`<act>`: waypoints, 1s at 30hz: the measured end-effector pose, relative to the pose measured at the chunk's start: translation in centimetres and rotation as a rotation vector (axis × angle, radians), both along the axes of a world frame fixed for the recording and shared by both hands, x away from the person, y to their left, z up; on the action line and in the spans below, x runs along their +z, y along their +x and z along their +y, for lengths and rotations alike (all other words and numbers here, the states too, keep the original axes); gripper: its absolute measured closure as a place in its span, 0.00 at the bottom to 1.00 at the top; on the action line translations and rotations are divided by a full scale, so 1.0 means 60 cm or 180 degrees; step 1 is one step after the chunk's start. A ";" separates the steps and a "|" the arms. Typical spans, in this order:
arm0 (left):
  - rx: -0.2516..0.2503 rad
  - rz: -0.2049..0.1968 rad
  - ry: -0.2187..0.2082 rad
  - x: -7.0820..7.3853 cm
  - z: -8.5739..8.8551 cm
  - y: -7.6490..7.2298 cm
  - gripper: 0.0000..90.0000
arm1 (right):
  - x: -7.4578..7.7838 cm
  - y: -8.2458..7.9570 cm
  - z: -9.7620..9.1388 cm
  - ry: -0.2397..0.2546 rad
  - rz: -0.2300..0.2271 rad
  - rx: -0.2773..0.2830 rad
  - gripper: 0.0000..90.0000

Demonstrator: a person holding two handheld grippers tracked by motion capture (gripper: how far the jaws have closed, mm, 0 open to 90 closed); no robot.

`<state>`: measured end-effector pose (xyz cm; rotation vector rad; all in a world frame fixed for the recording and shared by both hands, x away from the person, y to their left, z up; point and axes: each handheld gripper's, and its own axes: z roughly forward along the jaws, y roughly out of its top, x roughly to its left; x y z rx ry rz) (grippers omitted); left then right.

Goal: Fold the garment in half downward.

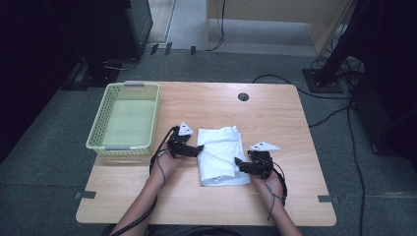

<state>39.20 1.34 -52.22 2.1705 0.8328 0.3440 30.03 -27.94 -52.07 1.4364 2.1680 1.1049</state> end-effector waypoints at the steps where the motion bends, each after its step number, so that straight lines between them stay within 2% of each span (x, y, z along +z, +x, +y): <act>1: 0.0003 0.0001 -0.0004 0.000 0.000 0.000 0.23 | 0.000 -0.002 0.000 -0.0003 0.0001 -0.0003 0.41; 13: 0.0006 0.0001 -0.0004 0.000 0.000 0.000 0.23 | -0.002 -0.025 0.000 -0.0053 -0.0014 -0.0037 0.41; 22: 0.0006 0.0001 -0.0004 0.000 0.000 0.000 0.23 | 0.000 -0.039 0.005 -0.0019 -0.0069 -0.0070 0.45; 27: 0.0006 0.0000 -0.0004 0.000 0.000 0.000 0.23 | 0.005 -0.048 0.015 -0.0022 -0.0110 -0.0031 0.49; 30: 0.0006 0.0000 -0.0004 0.000 0.000 0.000 0.23 | 0.003 -0.050 0.020 -0.0032 -0.0087 -0.0014 0.49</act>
